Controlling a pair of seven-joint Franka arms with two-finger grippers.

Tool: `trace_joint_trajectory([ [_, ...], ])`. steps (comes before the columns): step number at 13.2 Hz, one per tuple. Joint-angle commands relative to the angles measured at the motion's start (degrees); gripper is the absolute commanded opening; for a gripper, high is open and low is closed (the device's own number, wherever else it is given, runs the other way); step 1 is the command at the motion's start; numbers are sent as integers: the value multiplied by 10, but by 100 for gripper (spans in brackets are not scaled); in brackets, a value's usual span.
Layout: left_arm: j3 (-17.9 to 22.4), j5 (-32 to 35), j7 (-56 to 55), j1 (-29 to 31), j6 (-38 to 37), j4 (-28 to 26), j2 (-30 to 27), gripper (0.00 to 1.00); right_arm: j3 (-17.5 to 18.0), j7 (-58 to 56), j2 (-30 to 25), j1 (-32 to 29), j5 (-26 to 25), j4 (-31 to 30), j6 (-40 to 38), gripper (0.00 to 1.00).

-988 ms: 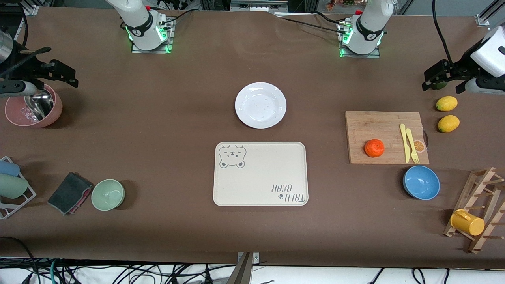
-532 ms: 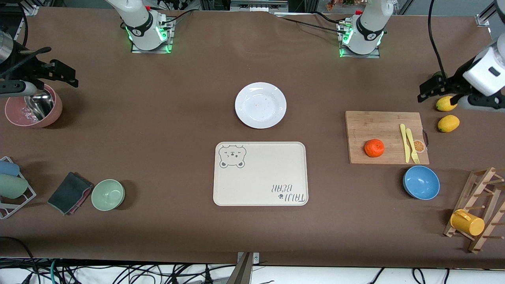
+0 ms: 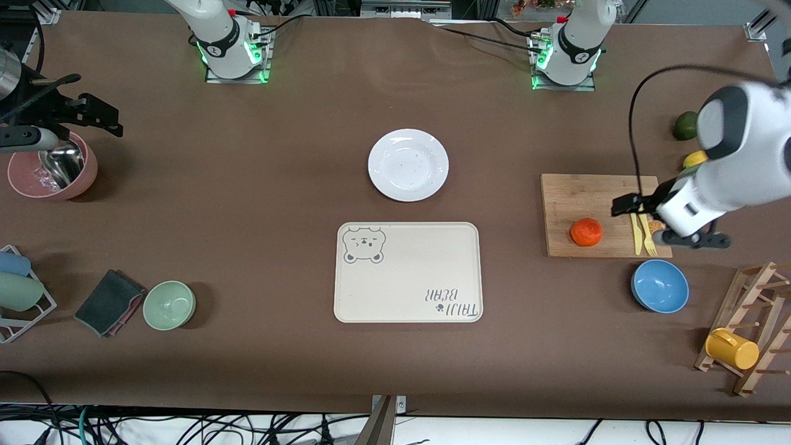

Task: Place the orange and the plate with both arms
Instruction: 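Move the left gripper over the orange on the cutting board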

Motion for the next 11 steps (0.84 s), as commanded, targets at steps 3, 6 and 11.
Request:
trace_joint_trajectory([
  [3,0,8,-2,-6,75,-21,35,100,1,0,-12,-2,5,-10,1,100],
  [6,0,5,-2,-5,155,-96,34,100,0,-1,-11,-2,5,-10,0,100],
  [11,0,0,-6,-12,241,-146,52,100,0,-1,-10,-3,6,-10,-1,100],
])
